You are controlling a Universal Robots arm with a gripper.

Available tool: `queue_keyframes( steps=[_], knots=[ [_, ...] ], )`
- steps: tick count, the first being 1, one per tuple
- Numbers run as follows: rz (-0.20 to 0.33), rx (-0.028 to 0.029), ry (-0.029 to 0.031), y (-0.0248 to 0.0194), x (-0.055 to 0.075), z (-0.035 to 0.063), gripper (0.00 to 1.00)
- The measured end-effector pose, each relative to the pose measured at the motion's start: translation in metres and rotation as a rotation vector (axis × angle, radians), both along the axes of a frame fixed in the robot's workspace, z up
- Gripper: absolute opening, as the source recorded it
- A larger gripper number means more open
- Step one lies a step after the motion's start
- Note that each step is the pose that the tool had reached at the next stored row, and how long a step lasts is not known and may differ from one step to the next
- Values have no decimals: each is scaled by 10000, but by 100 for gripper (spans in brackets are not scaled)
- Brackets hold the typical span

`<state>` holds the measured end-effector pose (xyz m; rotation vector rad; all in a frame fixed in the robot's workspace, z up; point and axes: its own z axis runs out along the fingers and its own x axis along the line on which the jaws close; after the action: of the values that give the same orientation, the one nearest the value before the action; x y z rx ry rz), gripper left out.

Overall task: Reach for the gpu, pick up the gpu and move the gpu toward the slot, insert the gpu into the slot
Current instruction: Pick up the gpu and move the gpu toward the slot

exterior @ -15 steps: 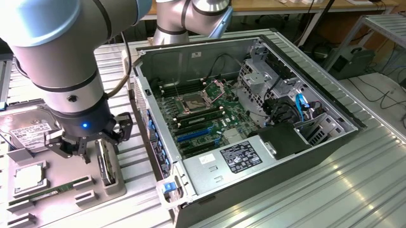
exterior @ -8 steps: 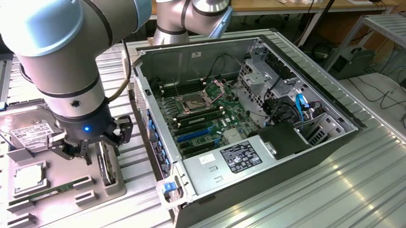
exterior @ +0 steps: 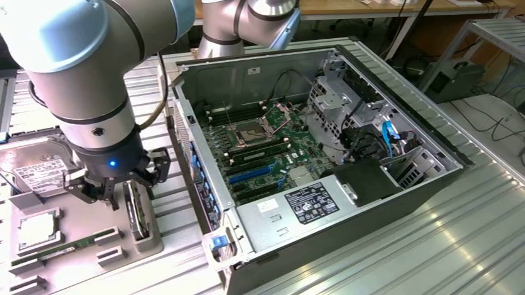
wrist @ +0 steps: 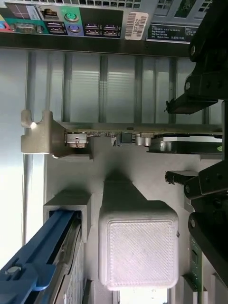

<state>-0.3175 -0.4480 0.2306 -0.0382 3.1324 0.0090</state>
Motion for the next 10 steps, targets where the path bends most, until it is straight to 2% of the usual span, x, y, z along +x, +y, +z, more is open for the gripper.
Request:
queue_keyframes(
  steps=[3, 10],
  knots=[
    [-52, -1, -2, 1, -34, -49, 60],
    [-53, -2, -2, 1, -33, -50, 59]
  ],
)
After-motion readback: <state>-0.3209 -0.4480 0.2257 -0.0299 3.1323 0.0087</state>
